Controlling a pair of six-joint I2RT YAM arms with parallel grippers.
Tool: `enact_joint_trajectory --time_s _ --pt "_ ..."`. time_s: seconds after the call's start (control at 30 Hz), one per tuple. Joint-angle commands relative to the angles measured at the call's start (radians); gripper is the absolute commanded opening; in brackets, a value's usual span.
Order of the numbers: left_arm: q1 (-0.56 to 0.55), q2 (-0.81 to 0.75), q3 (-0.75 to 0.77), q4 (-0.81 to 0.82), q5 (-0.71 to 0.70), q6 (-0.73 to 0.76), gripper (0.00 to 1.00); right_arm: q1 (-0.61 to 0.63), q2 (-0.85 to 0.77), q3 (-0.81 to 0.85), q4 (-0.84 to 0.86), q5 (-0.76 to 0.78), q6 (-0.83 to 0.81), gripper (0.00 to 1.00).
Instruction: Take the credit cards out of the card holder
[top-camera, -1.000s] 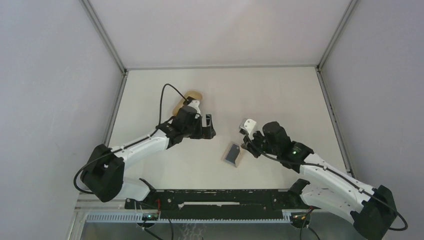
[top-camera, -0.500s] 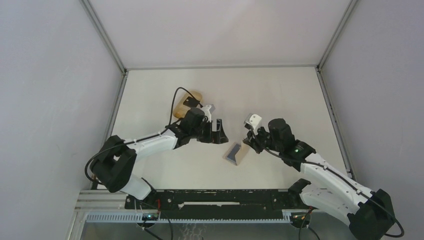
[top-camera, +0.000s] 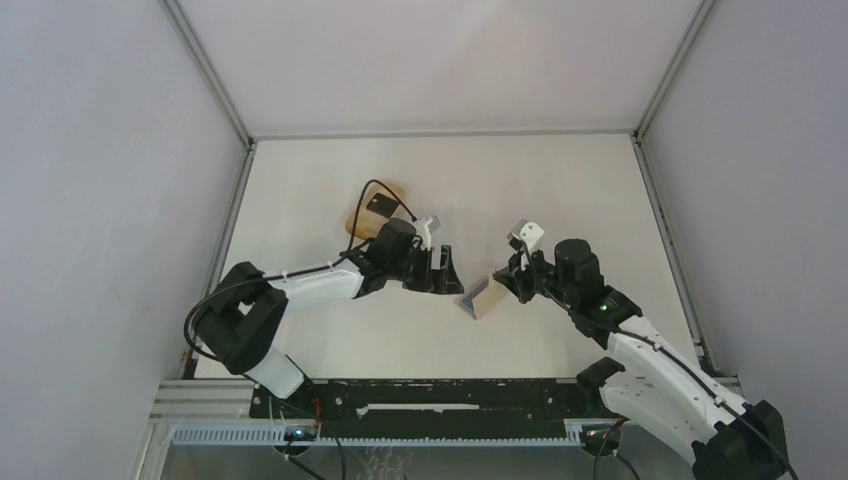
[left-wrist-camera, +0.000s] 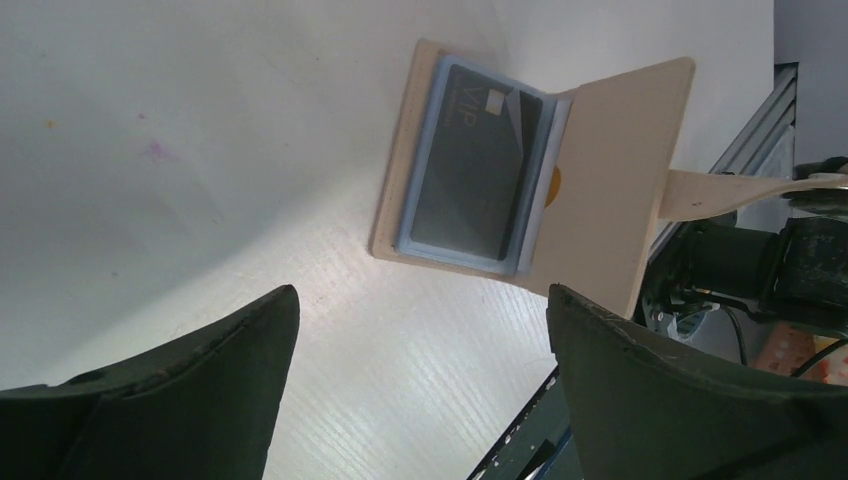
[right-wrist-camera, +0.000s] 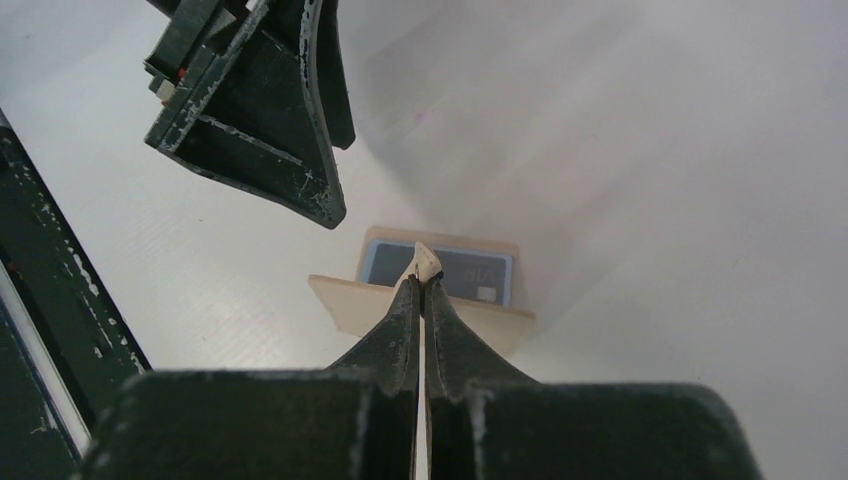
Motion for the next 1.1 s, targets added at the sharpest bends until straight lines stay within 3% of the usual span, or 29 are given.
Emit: enact_joint_trajectory --time_s 0.0,0.2,0.43,0.53,0.6,0.7,0.73,0.77,0.8,0.93,1.07 --pt "-0.013 0.006 0.051 -0.002 -0.024 0.009 0.97 -0.019 -0.060 0.007 0.077 -0.052 0.052 0.00" --pt "-0.046 0.052 0.090 -0.005 -0.033 0.030 0.97 -0.017 -0.091 -0.034 0.102 -0.038 0.140 0.00" --pt "-0.078 0.107 0.106 -0.006 -0.056 0.043 0.97 0.010 -0.180 -0.084 0.121 0.114 0.208 0.10" --pt "-0.087 0.125 0.106 -0.008 -0.062 0.050 0.97 0.034 -0.220 -0.084 0.093 0.176 0.236 0.27" --pt "-0.091 0.130 0.104 -0.008 -0.067 0.050 0.97 0.054 -0.246 -0.084 0.075 0.207 0.268 0.51" --pt "-0.093 0.134 0.104 -0.010 -0.075 0.053 0.97 0.098 -0.283 -0.084 0.054 0.331 0.350 0.56" --pt "-0.093 0.135 0.105 -0.012 -0.078 0.054 0.97 0.117 -0.291 -0.084 0.052 0.388 0.387 0.68" --pt "-0.094 0.135 0.107 -0.015 -0.082 0.056 0.97 0.136 -0.296 -0.082 0.044 0.465 0.432 0.90" --pt "-0.094 0.135 0.110 -0.019 -0.085 0.059 0.97 0.152 -0.294 -0.077 0.028 0.539 0.491 0.99" --pt "-0.094 0.133 0.118 -0.022 -0.091 0.065 0.97 0.182 -0.229 -0.023 -0.111 0.670 0.736 1.00" --pt "-0.094 0.131 0.124 -0.021 -0.086 0.067 0.97 0.183 -0.047 0.099 -0.326 0.622 0.970 1.00"
